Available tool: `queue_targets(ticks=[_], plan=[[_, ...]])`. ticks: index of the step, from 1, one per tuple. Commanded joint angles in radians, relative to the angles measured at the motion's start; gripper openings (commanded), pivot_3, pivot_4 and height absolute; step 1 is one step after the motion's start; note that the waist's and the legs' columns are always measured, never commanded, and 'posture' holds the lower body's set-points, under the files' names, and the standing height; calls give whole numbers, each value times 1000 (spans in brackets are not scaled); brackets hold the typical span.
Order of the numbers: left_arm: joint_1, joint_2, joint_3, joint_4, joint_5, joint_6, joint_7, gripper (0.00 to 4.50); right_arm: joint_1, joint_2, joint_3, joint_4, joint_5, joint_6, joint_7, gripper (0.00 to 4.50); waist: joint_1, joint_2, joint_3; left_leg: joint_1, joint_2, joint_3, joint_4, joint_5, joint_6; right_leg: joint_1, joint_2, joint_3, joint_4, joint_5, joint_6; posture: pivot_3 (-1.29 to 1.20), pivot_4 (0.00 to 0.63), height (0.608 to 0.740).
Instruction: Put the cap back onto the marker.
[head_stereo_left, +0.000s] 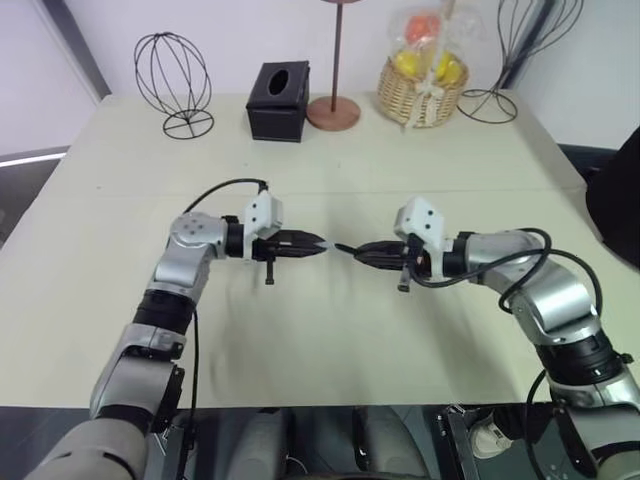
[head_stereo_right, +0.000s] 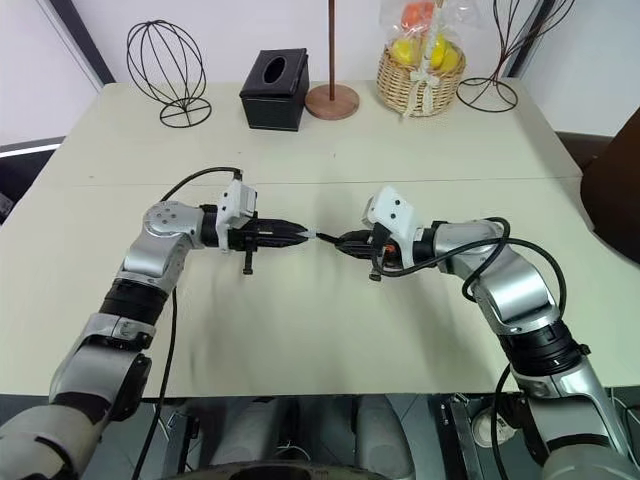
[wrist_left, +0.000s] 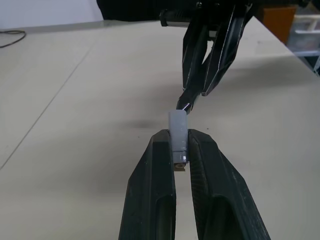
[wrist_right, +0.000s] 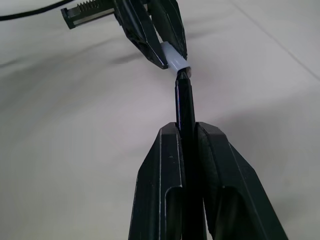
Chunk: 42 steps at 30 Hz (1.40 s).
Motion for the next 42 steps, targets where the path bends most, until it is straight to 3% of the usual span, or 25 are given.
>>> queue_targets(ticks=[1, 20, 42], plan=[[-39, -7, -13, 18, 10, -42, -17, 20, -20, -1, -3, -56, 12, -13, 18, 0, 0, 0, 0, 0, 0, 0, 0, 0, 0, 0, 0, 0, 0, 0, 0, 0, 150, 740], [-71, -17, -99, 48, 75, -252, -109, 20, -74, -53, 56, 17, -69, -126, 164, 0, -1, 0, 0, 0, 0, 0, 0, 0, 0, 0, 0, 0, 0, 0, 0, 0, 150, 740], [-78, -41, -102, 50, 96, -201, -76, 20, -59, -13, 51, 31, -86, -93, 157, 0, 0, 0, 0, 0, 0, 0, 0, 0, 0, 0, 0, 0, 0, 0, 0, 0, 150, 740]])
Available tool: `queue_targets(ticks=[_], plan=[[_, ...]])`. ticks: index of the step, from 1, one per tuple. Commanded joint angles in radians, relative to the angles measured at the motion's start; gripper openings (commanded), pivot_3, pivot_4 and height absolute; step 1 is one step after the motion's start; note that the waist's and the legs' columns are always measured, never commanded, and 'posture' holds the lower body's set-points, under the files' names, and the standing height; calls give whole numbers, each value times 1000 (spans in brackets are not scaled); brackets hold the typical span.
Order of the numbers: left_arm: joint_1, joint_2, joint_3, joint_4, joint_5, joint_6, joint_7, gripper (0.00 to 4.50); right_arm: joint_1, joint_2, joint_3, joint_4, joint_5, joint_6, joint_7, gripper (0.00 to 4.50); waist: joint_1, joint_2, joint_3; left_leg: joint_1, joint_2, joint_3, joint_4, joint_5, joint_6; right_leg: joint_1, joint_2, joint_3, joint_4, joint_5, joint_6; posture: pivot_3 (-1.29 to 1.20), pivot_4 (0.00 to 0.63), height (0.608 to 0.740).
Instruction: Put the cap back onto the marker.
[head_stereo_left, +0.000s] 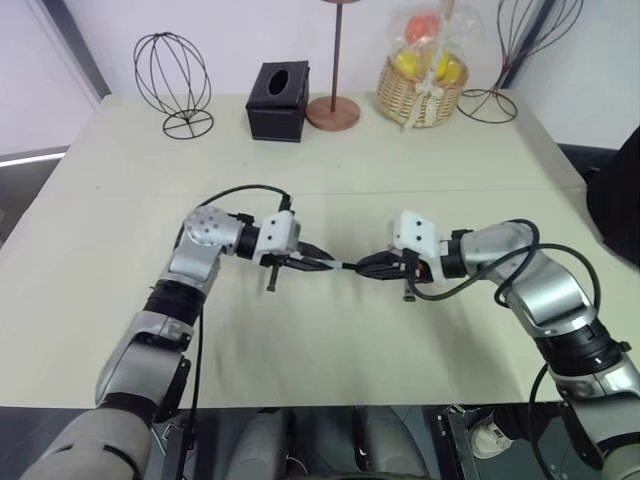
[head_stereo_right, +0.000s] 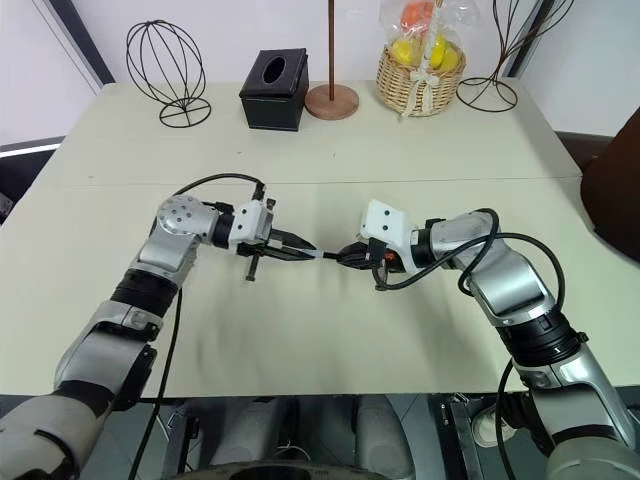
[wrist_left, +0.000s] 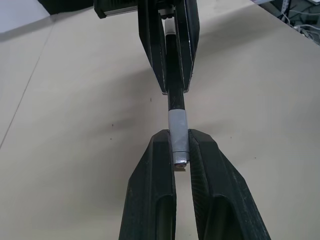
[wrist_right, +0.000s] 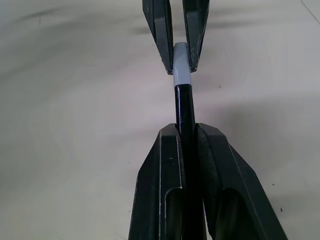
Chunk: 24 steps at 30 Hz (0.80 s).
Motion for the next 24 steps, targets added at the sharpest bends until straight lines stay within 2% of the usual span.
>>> queue_targets(ticks=[1, 4, 7, 20, 24], plan=[[-20, -19, -20, -23, 7, -4, 11, 20, -6, 27, -25, -16, 29, 0, -11, 0, 0, 0, 0, 0, 0, 0, 0, 0, 0, 0, 0, 0, 0, 0, 0, 0, 150, 740], [-14, -16, -18, -26, 4, 11, 5, 20, 5, 25, -27, 6, 21, -9, -15, 0, 0, 0, 0, 0, 0, 0, 0, 0, 0, 0, 0, 0, 0, 0, 0, 0, 150, 740], [-6, -2, -21, -38, 11, 26, -5, 1343, 15, 18, -26, 14, 15, -13, -13, 0, 0, 0, 0, 0, 0, 0, 0, 0, 0, 0, 0, 0, 0, 0, 0, 0, 150, 740], [-16, 37, -18, -14, 25, 15, 25, 1343, 72, -27, -36, 52, -10, -53, -10, 0, 0, 0, 0, 0, 0, 0, 0, 0, 0, 0, 0, 0, 0, 0, 0, 0, 150, 740], [-33, 64, 18, 35, 28, 18, 75, 1343, 97, -29, -86, 83, -3, -65, -50, 0, 0, 0, 0, 0, 0, 0, 0, 0, 0, 0, 0, 0, 0, 0, 0, 0, 150, 740]])
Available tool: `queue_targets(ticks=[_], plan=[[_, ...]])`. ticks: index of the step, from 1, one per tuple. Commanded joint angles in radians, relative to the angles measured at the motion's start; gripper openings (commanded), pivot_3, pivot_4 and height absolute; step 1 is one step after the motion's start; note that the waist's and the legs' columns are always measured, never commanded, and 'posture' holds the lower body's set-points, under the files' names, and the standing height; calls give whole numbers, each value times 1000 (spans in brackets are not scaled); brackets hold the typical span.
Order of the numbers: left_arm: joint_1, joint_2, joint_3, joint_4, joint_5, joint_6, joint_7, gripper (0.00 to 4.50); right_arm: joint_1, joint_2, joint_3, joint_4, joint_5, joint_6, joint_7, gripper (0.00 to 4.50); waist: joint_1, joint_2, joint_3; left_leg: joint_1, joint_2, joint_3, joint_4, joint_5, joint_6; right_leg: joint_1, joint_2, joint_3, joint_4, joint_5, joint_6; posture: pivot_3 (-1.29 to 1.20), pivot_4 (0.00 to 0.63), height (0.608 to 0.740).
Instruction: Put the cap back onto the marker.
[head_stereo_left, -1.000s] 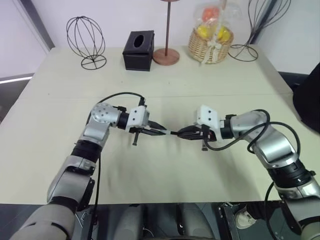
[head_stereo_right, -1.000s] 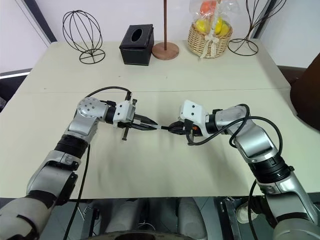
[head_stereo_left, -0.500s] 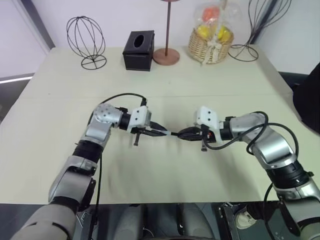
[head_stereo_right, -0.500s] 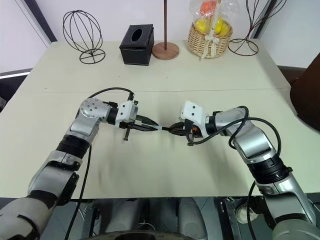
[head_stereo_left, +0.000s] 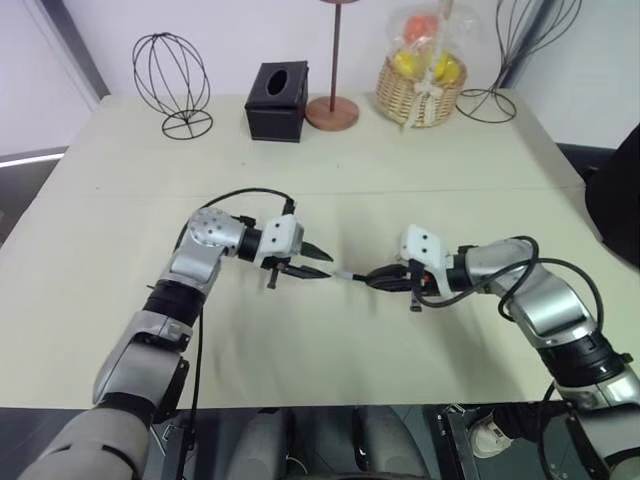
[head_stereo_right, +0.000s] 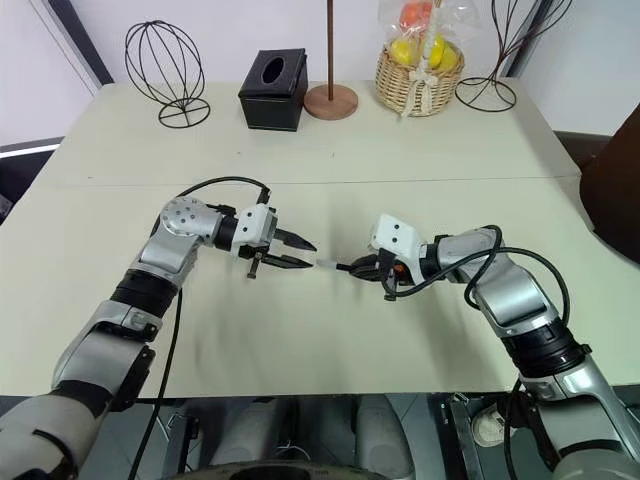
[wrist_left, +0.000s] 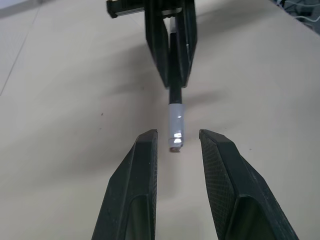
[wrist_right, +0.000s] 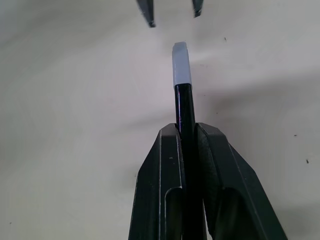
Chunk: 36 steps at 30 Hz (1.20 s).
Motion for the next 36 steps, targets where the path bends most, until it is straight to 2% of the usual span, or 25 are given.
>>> queue_targets(ticks=[1, 7, 12, 21, 25, 30, 36], plan=[[-38, 31, 67, 34, -15, 17, 63, 1343, 12, -3, -99, 27, 14, -19, -49, 0, 1, 0, 0, 0, 0, 0, 0, 0, 0, 0, 0, 0, 0, 0, 0, 0, 150, 740], [2, 48, 219, -17, -108, 217, 240, 1343, 74, 4, -317, 70, 50, 20, -209, 0, 3, 0, 0, 0, 0, 0, 0, 0, 0, 0, 0, 0, 0, 0, 0, 0, 150, 740], [95, 32, 288, -113, -91, 356, 478, 1343, 171, -1, -439, 118, 29, 50, -332, 0, 3, 0, 0, 0, 0, 0, 0, 0, 0, 0, -1, 0, 1, 0, 0, 0, 150, 740], [279, -74, 331, -407, -184, 551, 687, 1343, 238, 52, -483, 200, 4, 0, -468, 0, 1, 0, 0, 1, 0, 0, 0, 0, 0, 0, -1, 1, 2, 0, 0, 0, 150, 740], [338, -101, 331, -497, -185, 590, 765, 1379, 234, 63, -492, 225, -8, -26, -515, 1921, 1, 1, 0, 1, 0, 1, 0, 0, 0, 1, -1, 2, 2, 0, 0, 0, 150, 740], [364, -115, 369, -508, -178, 589, 862, 1379, 232, 61, -505, 223, -2, -36, -542, 4437, 1, 1, 0, 2, 0, 1, 0, 0, 0, 1, -1, 1, 2, 0, 0, 0, 150, 740], [403, -102, 396, -512, -155, 566, 941, 1379, 228, 36, -572, 160, 59, 1, -527, 4437, 2, 1, 0, 2, 0, 1, 0, 0, 0, 1, 0, 2, 2, 0, 0, 0, 150, 740]])
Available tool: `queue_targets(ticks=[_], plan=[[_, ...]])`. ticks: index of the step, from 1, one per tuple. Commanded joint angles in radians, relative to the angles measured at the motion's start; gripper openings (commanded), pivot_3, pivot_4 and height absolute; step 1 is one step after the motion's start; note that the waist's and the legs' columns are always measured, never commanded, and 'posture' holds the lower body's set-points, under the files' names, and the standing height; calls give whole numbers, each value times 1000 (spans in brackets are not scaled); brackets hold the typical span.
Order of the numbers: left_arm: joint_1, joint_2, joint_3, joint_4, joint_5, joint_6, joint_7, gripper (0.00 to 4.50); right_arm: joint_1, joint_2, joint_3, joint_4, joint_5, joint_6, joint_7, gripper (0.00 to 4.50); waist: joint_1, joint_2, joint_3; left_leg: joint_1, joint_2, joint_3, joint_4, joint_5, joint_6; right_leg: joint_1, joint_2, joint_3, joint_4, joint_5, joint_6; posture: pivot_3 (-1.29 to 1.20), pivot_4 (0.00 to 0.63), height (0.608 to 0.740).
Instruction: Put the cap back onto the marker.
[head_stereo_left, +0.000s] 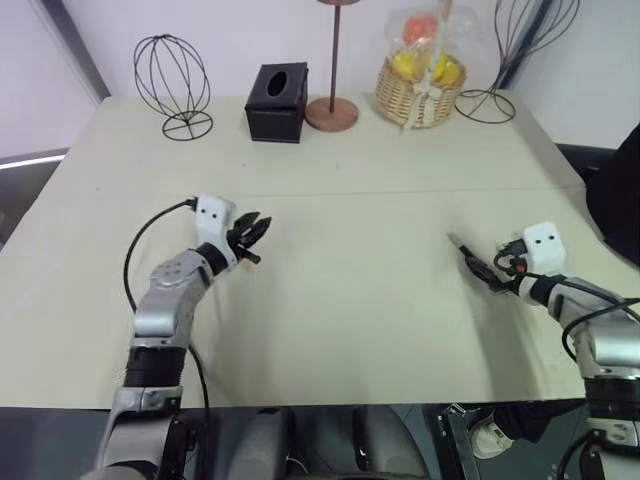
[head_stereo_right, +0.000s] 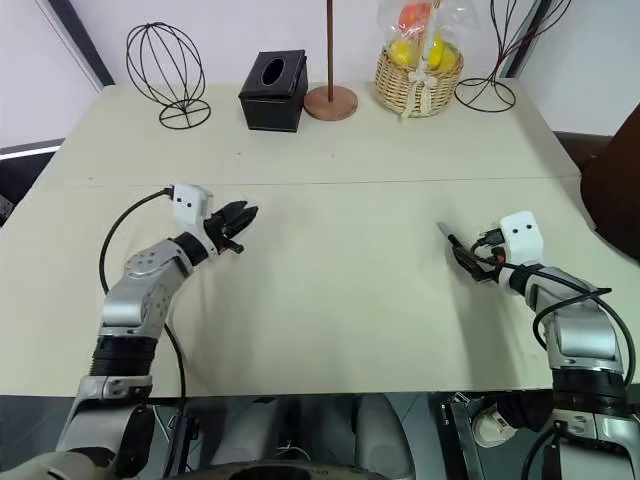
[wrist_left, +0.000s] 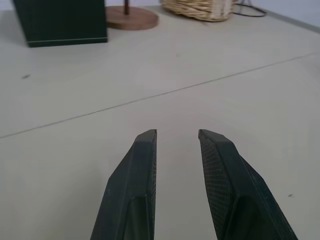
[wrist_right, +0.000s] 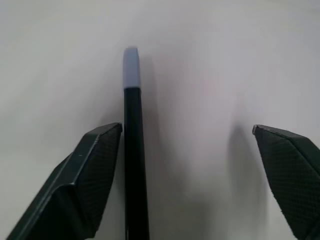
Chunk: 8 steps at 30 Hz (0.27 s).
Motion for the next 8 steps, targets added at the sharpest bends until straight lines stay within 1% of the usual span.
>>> queue_targets(ticks=[1, 8], plan=[[20, 15, 45, -37, 3, -25, 47, 1379, -10, -34, -80, -79, 57, 16, 25, 4437, 1, 0, 0, 0, 0, 0, 0, 0, 0, 0, 0, 0, 0, 0, 0, 0, 150, 740], [112, 64, 82, -156, -50, 24, 30, 1379, 52, -56, -191, -174, 185, 68, 102, 4437, 2, 0, 0, 0, 0, 0, 0, 0, 0, 1, 0, 0, -1, 0, 0, 0, 150, 740]])
